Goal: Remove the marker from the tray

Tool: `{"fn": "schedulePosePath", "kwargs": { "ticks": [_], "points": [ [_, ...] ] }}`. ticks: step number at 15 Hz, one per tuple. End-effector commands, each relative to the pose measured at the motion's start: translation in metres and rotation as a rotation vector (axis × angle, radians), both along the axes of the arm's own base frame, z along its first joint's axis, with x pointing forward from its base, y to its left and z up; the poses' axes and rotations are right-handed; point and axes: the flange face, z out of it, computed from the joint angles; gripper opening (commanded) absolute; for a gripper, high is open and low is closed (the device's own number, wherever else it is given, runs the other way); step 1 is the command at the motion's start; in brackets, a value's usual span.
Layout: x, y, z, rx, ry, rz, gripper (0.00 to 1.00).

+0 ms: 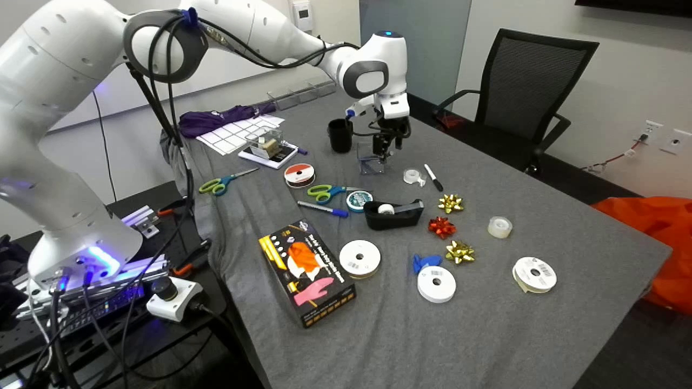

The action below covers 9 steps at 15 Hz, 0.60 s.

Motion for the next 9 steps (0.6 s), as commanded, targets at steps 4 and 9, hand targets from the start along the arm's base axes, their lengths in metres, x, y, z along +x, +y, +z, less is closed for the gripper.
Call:
{"fn": "schedulePosePath", "kwargs": {
  "ticks": [4,9],
  "points": [
    [-0.0179,-0.0033,-0.0119,0.047,0.023,0.039,0.45],
    [-0.0196,-0.0072,-0.0137,0.043,0.017,0.032,0.11]
  ]
}}
